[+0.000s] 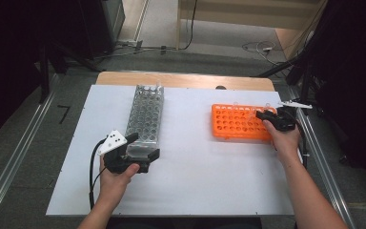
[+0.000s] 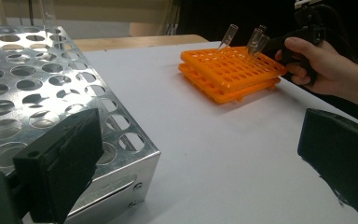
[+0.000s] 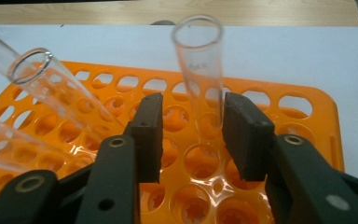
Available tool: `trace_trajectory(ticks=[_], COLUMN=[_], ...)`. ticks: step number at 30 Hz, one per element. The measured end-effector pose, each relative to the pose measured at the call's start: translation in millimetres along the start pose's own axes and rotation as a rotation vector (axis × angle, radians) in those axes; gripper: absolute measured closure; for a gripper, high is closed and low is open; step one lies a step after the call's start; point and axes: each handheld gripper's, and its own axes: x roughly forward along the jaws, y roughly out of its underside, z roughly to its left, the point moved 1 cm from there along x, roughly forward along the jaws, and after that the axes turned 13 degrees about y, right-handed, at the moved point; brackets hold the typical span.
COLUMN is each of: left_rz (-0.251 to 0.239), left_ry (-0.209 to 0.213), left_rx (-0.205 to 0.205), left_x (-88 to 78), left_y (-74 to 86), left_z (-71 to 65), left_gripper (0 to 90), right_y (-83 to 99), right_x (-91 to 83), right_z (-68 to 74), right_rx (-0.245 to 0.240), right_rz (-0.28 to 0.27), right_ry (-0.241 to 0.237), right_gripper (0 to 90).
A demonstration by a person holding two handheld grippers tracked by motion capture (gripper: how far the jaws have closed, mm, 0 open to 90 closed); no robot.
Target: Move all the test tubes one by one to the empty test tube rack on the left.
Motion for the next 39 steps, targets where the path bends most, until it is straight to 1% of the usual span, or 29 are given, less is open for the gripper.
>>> trace_trajectory(ticks=[2, 3, 4, 7, 8, 9, 11, 13, 14, 16, 17, 18, 21, 23, 24, 25, 26, 27, 29, 30, 33, 34, 36, 37, 39], left_rz=[-0.003, -0.002, -0.002, 0.002, 0.001, 0.002, 0.0, 0.0, 0.001, 0.0, 0.001, 0.001, 0.001, 0.002, 0.001, 0.002, 0.002, 0.004, 0.005, 0.005, 0.005, 0.004, 0.006, 0.007, 0.008], left_ry=[0.001, 0.003, 0.003, 0.004, 0.005, 0.005, 0.007, 0.007, 0.007, 0.007, 0.006, 0.005, 0.006, 0.007, 0.007, 0.007, 0.009, 0.008, 0.012, 0.012, 0.012, 0.011, 0.01, 0.011, 0.01], left_rx=[-0.004, -0.002, -0.002, 0.001, 0.001, 0.0, -0.002, -0.002, -0.001, -0.001, -0.002, -0.001, 0.001, 0.003, 0.003, 0.003, 0.002, 0.003, 0.002, 0.003, 0.005, 0.006, 0.01, 0.013, 0.012], left_x=[0.2, 0.5, 0.5, 0.6, 0.7, 0.7, 0.5, 0.2, 0.1, -0.2, -0.4, -0.4, -0.1, 0.2, 0.5, 0.7, 1.0, 1.4, 2.2, 2.5, 2.7, 2.5, 2.0, 2.0, 2.1], left_y=[0.0, 0.1, 0.1, 0.2, 0.3, 0.4, 0.7, 0.8, 0.9, 1.0, 1.0, 1.0, 1.0, 1.1, 1.1, 1.0, 1.0, 1.0, 1.0, 1.0, 0.7, 0.6, 0.3, 0.2, 0.3], left_z=[-0.3, -0.7, -0.7, -1.0, -0.9, -0.7, -0.2, 0.1, 0.2, 0.4, 0.5, 0.6, 0.5, 0.4, 0.2, 0.1, -0.2, -0.3, -0.6, -1.0, -1.9, -2.2, -2.1, -2.0, -1.9], left_gripper=[0.2, 0.2, 0.2, 0.2, 0.2, 0.3, 0.3, 0.3, 0.3, 0.4, 0.4, 0.4, 0.4, 0.4, 0.4, 0.4, 0.5, 0.5, 0.5, 0.5, 0.5, 0.5, 0.5, 0.5, 0.5], right_y=[-0.3, 0.0, 0.0, -0.6, -0.6, -0.2, 0.2, -0.2, -0.2, -2.4, -2.4, -4.3, -5.5, -7.4, -7.8, -7.8, -8.0, -8.0, -6.9, -4.3, 0.2, 0.2, 4.4, 9.4, 11.2], right_x=[2.2, 5.1, 5.6, 7.7, 7.7, 8.5, 8.2, 7.2, 7.2, 2.3, 2.3, -2.4, -7.8, -17.0, -20.7, -20.7, -28.2, -28.2, -35.2, -42.1, -49.7, -49.7, -55.9, -62.1, -64.3], right_z=[1.1, 2.9, 3.8, 7.2, 7.2, 9.8, 11.1, 9.5, 9.5, 7.9, 7.9, 7.5, 6.4, 4.7, 5.0, 5.0, 7.0, 7.0, 9.1, 10.7, 12.4, 12.4, 13.9, 15.8, 16.5], right_rx=[0.003, 0.004, 0.005, -0.005, -0.005, -0.018, -0.034, -0.029, -0.029, -0.023, -0.023, -0.023, -0.018, -0.011, -0.013, -0.013, -0.024, -0.024, -0.035, -0.034, -0.04, -0.04, -0.04, -0.045, -0.045], right_rz=[0.001, -0.002, -0.005, -0.018, -0.018, -0.026, -0.036, -0.05, -0.05, -0.079, -0.079, -0.097, -0.11, -0.131, -0.139, -0.139, -0.148, -0.148, -0.155, -0.154, -0.153, -0.153, -0.154, -0.153, -0.153], right_ry=[0.017, 0.037, 0.045, 0.09, 0.09, 0.116, 0.142, 0.129, 0.129, 0.123, 0.123, 0.119, 0.115, 0.091, 0.085, 0.085, 0.083, 0.083, 0.079, 0.06, 0.033, 0.033, 0.015, 0.002, -0.002], right_gripper=[59.7, 62.2, 63.5, 69.3, 69.3, 72.0, 73.7, 73.8, 73.8, 73.9, 73.9, 73.9, 73.9, 74.0, 74.0, 74.0, 74.0, 74.0, 73.9, 73.9, 74.0, 74.0, 73.9, 73.9, 73.9])
